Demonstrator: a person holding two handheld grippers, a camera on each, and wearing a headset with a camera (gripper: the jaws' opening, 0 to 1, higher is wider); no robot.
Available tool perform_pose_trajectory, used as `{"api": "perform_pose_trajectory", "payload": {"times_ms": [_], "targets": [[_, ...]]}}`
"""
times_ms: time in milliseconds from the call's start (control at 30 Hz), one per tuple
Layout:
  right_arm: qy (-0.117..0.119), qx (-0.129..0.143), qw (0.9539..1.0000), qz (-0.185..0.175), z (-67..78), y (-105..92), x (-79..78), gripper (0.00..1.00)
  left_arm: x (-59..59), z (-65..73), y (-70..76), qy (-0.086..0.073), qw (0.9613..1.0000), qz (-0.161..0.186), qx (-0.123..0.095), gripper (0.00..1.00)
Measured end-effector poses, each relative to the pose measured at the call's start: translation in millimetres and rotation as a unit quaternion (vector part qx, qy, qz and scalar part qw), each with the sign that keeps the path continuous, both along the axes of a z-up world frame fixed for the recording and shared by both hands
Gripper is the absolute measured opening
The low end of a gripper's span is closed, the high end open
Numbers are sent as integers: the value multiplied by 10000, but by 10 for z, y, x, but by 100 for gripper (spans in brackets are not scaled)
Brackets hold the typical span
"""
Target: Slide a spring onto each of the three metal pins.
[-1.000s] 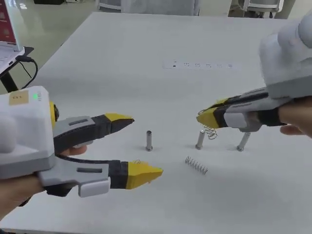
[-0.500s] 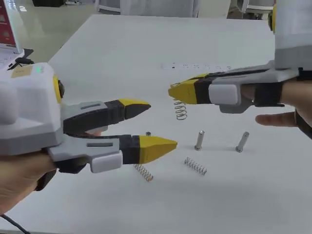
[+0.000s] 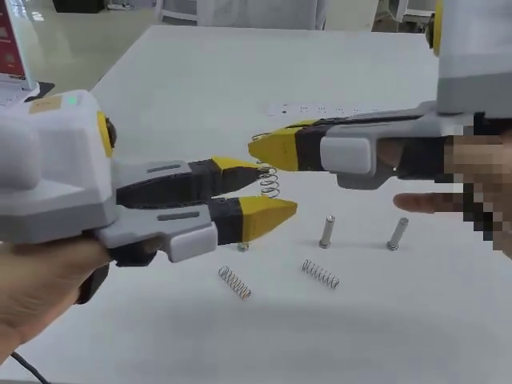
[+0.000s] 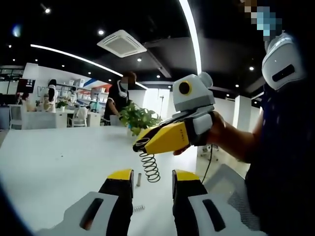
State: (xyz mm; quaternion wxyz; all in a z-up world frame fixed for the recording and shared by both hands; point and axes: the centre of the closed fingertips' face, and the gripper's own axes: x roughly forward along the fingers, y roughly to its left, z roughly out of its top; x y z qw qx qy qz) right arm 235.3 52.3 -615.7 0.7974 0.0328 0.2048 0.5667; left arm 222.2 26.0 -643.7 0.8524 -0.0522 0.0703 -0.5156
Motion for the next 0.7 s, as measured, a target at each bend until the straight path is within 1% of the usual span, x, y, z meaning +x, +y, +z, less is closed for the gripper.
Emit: {"api": "perform_pose_trajectory", "payload": {"times_ms": [67, 133, 233, 333, 367, 433, 533, 700], "targets": [[-30, 10, 10000, 2, 7, -2, 8, 8, 6, 8, -1, -3, 10000, 8, -15, 17], [1, 32, 10000, 21, 5, 2, 1, 8, 8, 22, -6, -21, 10000, 5, -38, 13], [-8, 50, 10000, 23, 8, 10, 1, 8, 7, 37, -16, -48, 10000, -2, -54, 10], [-5, 71, 10000, 37, 2, 43, -41, 8, 6, 49, -27, -126, 9999, -1, -39, 6], [-14, 66, 10000, 38, 2, 36, -49, 8, 4, 54, -30, -173, 9998, -9, -24, 5], [-39, 45, 10000, 39, 0, 30, -50, 8, 3, 48, -34, -249, 9997, -10, 48, 4], [-75, -6, 10000, 45, 2, 19, -46, 8, 1, 39, -30, -264, 9996, -16, 90, 4], [-126, -96, 9999, 52, -10, -7, -72, 8, 2, 24, -7, -334, 9993, -9, 189, 4]]}}
